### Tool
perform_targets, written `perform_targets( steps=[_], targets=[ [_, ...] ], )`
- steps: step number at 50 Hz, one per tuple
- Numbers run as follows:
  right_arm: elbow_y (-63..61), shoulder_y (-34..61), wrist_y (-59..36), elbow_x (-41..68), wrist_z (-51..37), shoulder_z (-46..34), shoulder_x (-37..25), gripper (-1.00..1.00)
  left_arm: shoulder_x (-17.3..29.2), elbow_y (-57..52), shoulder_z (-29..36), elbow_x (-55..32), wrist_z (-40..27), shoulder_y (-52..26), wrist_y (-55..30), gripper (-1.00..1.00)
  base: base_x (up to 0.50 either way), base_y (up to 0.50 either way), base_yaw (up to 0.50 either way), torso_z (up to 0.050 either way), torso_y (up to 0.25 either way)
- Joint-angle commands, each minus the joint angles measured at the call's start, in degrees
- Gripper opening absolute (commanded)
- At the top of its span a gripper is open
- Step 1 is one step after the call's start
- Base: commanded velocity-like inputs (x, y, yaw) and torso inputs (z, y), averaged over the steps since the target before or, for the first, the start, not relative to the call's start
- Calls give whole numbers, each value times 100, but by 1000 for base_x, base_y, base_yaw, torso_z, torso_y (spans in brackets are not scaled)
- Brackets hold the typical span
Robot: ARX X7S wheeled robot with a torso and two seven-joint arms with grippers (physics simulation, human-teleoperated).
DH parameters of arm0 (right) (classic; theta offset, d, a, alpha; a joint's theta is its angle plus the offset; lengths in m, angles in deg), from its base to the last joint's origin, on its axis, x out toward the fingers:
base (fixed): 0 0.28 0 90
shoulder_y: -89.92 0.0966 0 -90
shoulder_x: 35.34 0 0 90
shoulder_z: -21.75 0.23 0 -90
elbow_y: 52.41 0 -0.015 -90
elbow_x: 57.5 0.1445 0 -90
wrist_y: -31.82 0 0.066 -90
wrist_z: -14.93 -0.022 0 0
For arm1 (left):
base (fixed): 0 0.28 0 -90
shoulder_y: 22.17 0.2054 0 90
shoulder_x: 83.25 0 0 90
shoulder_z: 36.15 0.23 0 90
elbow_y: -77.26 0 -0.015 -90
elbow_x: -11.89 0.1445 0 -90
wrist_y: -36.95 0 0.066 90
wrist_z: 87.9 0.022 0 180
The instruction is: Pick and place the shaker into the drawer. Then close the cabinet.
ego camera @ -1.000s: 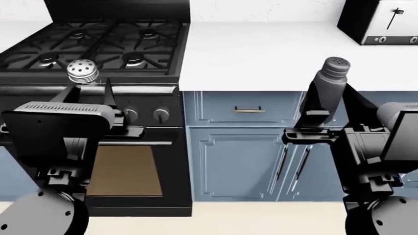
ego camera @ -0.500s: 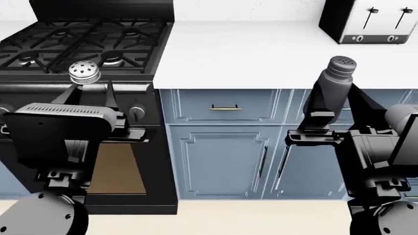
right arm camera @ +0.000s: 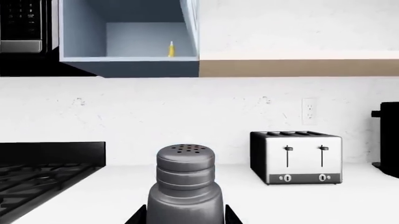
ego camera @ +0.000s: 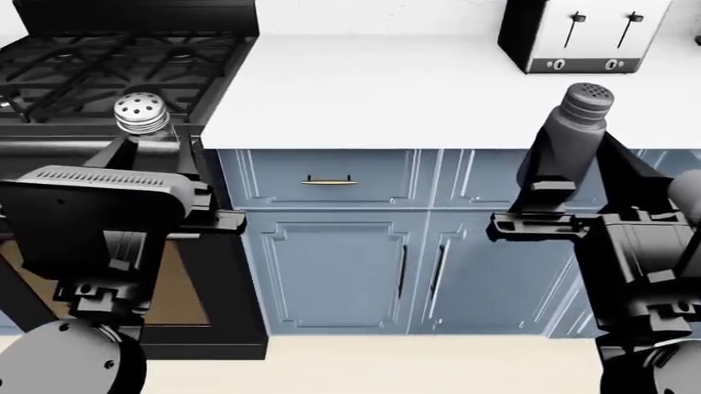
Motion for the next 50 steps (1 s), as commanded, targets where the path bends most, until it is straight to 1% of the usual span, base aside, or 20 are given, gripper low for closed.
perform_targets(
  steps=[1,32,50],
  targets=[
    [-111,48,-50,63,-47,82,-53,-100,10,-77,-38,-100,-71,-5,6,-100,0,-324,0,0,0],
    [-73,-191,175,-6,-12,70,-84,-100,-4,-29,30,-82,-82,61,135,-100,0,-328,0,0,0],
    [-93,-147,180,86,-71,72,-131,-100,-3,-31,56,-141,-96,17,111,-100,0,-457,0,0,0]
  ],
)
